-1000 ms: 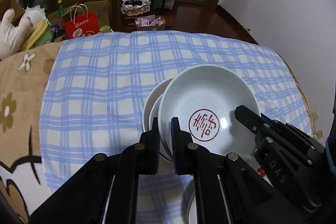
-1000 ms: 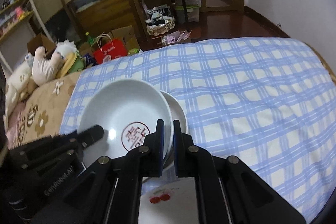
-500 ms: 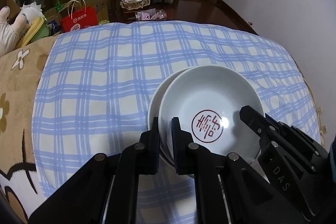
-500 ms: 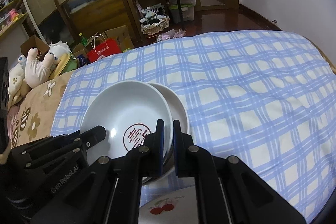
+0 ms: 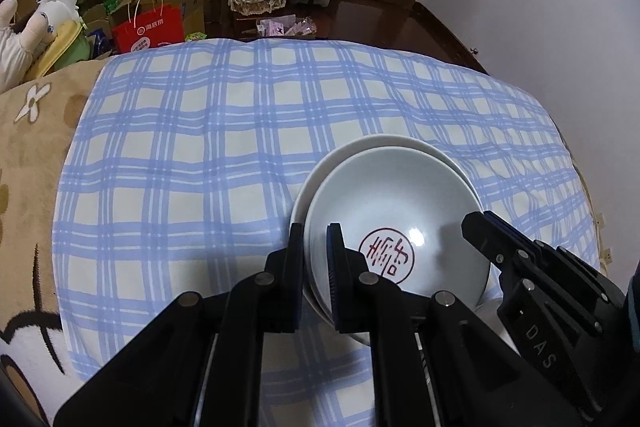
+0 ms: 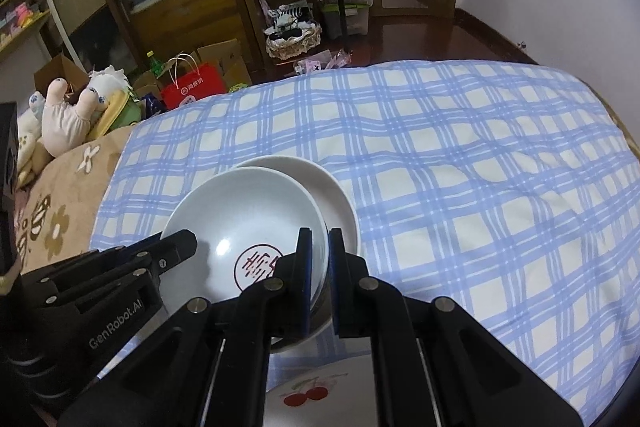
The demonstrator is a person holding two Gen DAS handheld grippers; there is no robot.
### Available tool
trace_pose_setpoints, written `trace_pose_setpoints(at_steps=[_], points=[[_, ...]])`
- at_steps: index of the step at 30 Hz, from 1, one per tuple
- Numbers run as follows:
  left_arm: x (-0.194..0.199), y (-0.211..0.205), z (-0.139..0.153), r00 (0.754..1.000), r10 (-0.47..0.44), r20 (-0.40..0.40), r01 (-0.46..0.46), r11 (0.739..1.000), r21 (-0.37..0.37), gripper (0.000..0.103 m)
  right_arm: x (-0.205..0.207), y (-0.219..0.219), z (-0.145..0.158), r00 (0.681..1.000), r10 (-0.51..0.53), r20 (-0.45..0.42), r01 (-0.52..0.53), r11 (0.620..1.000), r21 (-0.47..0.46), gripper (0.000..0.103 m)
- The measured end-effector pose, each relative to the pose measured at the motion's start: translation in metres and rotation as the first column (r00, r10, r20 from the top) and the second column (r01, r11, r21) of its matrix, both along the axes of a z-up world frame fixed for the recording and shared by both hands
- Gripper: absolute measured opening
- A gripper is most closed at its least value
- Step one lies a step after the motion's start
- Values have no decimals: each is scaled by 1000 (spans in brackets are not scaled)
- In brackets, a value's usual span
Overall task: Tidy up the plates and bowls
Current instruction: 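Lower the red-print bowl into the stacked bowls and open both tools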
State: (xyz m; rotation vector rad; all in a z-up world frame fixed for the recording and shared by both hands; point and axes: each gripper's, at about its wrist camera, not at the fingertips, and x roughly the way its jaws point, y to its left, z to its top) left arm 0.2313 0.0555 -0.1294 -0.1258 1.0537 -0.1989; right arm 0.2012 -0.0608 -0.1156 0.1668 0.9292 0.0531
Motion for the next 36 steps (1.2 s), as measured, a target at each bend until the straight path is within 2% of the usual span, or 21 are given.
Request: trace_pose_setpoints(at_steps=[7,11,17,18,20,21,24,26,31,36], points=[[0,1,5,999,24,22,-25,999,41,15,0,0,1,1000,-5,-4,5,1000,-3,9],[0,11,9,999,37,13,-37,999,3,19,0,-1,2,1000,-6,3,6,1000,-8,9],[4,19,14,999,42,27,-43,999,25,39,-2,-5,9,1000,-18,21,17,1000,14,10],[4,19,16,998,41,39,-43,998,44,46,-2,-7,10,1000,-23,20,23,1000,6,11],[5,19,17,997,47,59,-52,995,90,53,-3,-10,12,999,-21,27,21,1000,3,25],[6,20,18,996,54,66,-61,992,112,58,-3,-12,14,999,-23,30,23,1000,4,28],[9,26,16,995,81,66,-89,987,136,79,-4,-20,15,999,-39,29,39,999,16,41],[12,32,13,993,107,50,-113,985,129,81,-5,-28,15,998,-58,26,57,998,25,62],[19,50,4,990,141,-18,-139,986,93,82,-6,-41,14,996,-85,18,85,996,-6,97],[23,60,-2,987,154,-54,-149,985,89,82,-7,-46,11,996,-83,15,83,996,-42,102]])
